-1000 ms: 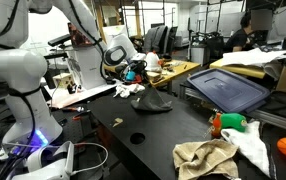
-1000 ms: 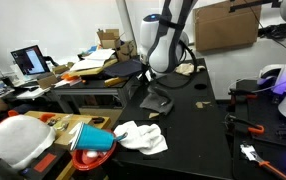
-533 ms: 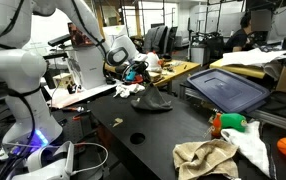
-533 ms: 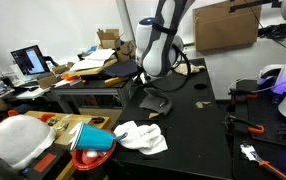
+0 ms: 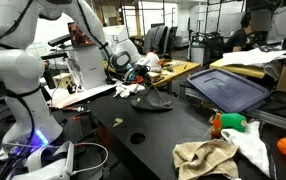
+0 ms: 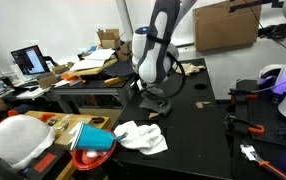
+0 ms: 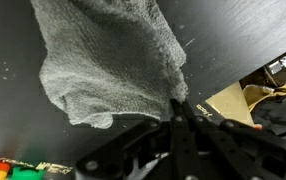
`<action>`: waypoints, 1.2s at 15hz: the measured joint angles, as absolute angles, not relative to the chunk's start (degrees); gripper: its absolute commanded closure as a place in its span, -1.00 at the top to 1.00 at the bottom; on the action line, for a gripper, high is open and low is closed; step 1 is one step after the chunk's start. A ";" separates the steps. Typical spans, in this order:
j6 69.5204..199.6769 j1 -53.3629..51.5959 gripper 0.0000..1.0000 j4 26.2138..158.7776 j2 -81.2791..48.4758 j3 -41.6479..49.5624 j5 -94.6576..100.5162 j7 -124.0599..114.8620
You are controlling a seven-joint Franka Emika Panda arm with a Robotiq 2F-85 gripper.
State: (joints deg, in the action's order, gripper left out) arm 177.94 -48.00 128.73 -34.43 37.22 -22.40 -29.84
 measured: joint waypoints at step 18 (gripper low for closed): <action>183.21 -37.78 1.00 129.66 -34.95 34.31 -26.52 -31.03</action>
